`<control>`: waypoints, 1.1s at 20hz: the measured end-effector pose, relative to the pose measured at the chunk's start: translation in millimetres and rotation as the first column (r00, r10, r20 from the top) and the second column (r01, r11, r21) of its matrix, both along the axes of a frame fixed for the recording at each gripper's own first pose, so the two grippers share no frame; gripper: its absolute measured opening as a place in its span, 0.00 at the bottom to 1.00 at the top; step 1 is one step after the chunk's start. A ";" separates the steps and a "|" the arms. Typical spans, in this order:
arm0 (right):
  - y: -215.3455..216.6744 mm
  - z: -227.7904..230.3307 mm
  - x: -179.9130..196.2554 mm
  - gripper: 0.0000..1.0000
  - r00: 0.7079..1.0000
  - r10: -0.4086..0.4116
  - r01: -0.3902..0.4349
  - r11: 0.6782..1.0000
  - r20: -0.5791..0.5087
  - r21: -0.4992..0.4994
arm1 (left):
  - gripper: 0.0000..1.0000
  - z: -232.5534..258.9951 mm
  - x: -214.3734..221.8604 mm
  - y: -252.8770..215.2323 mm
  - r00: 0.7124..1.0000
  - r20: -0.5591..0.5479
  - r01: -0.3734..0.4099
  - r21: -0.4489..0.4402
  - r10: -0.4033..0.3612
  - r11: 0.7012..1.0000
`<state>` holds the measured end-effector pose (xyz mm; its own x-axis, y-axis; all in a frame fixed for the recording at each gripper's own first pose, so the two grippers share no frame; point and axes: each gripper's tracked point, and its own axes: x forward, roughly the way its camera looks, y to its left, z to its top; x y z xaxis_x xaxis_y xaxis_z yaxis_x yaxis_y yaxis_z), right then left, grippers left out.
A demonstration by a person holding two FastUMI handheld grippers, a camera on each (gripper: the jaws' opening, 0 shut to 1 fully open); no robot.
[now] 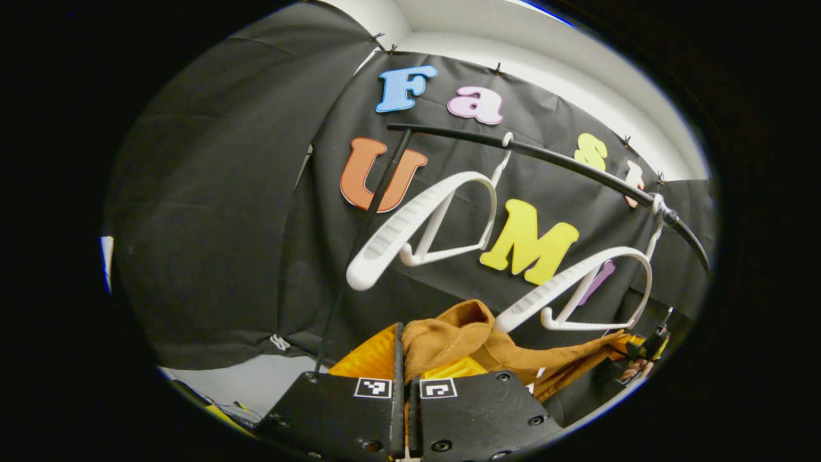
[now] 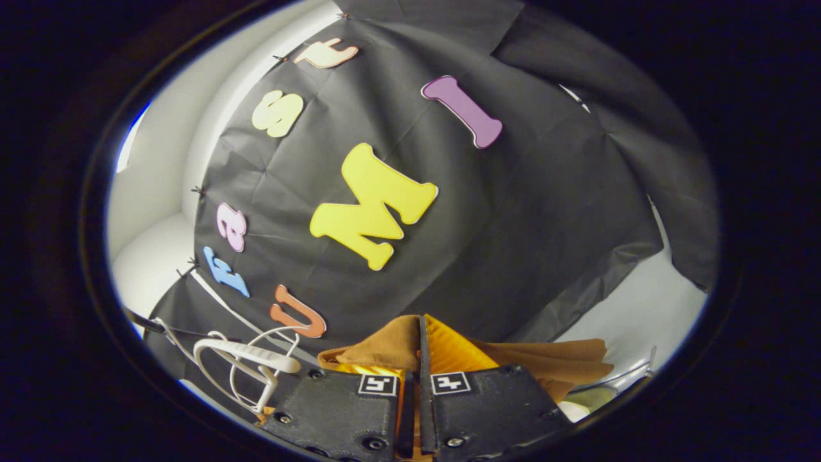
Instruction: Grasp the clothes on the hanger with both hands and then place them into the laundry hamper below.
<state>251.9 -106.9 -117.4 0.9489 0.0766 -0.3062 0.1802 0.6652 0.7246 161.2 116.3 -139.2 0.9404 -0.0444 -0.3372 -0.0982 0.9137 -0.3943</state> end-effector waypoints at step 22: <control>101.2 -82.3 -79.1 0.07 0.945 0.249 -0.258 0.966 -0.214 -0.016 | 0.02 -19.1 -65.0 -95.4 0.976 -0.052 0.214 0.034 -0.212 0.976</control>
<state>172.8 -5.8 -199.7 0.8146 0.2890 -0.5029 0.1451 0.7380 0.6590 96.2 20.8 -158.3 0.8935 -0.2278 -0.3869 0.0823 0.9302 -0.3576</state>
